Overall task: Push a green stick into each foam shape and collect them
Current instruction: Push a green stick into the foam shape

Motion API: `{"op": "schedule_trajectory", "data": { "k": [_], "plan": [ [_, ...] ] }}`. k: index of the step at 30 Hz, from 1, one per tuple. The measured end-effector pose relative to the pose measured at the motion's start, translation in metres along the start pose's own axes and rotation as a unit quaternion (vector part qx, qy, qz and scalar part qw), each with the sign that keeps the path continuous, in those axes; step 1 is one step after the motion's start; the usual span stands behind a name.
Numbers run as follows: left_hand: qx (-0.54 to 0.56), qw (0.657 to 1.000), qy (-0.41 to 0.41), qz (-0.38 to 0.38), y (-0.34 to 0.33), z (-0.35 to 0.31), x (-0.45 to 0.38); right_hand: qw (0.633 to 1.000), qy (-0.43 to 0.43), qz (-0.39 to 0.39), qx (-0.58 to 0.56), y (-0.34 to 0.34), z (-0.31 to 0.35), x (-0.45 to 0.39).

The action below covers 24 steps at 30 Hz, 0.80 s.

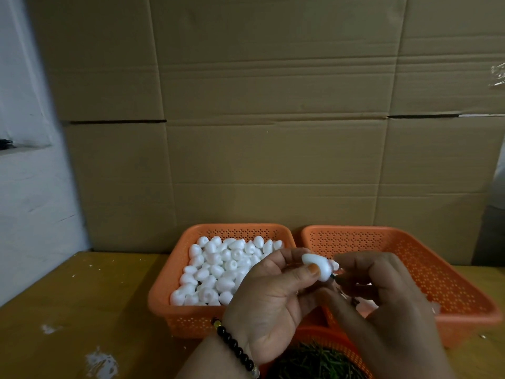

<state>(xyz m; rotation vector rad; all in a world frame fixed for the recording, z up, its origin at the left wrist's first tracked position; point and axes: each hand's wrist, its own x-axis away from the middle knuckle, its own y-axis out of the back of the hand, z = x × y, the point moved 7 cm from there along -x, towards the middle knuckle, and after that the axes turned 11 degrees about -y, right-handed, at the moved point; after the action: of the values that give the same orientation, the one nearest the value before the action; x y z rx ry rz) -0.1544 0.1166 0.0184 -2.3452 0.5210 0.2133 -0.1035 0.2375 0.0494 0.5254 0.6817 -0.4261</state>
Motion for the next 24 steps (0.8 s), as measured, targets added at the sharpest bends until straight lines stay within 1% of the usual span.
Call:
{"op": "schedule_trajectory", "data": {
  "k": [2,5,9,11,14,18,20,24],
  "plan": [
    [-0.033,0.999,-0.012,-0.009,0.002,0.002,0.000,1.000,0.010,-0.007,0.012,0.000,0.001,0.001],
    [-0.075,0.997,-0.025,-0.010,0.002,0.003,0.001,1.000,-0.003,-0.006,0.005,-0.001,0.004,0.001],
    [-0.113,0.993,-0.042,-0.007,0.003,0.003,0.001,0.996,-0.074,0.014,-0.047,-0.003,-0.002,-0.001],
    [-0.111,0.993,-0.042,0.012,0.002,0.003,0.001,0.988,-0.119,0.043,-0.094,-0.006,-0.008,-0.001],
    [-0.112,0.993,-0.032,0.034,0.002,0.002,0.001,0.962,-0.173,0.099,-0.185,-0.014,-0.016,0.000],
    [-0.150,0.988,-0.026,0.037,0.004,0.003,0.001,0.925,-0.217,0.153,-0.270,-0.022,-0.016,0.000],
    [-0.161,0.986,-0.023,0.034,0.005,0.005,0.001,0.917,-0.226,0.162,-0.288,-0.024,-0.017,-0.001],
    [-0.167,0.985,-0.022,0.026,0.008,0.005,0.001,0.923,-0.227,0.162,-0.264,-0.023,-0.024,-0.001]
  ]
}}
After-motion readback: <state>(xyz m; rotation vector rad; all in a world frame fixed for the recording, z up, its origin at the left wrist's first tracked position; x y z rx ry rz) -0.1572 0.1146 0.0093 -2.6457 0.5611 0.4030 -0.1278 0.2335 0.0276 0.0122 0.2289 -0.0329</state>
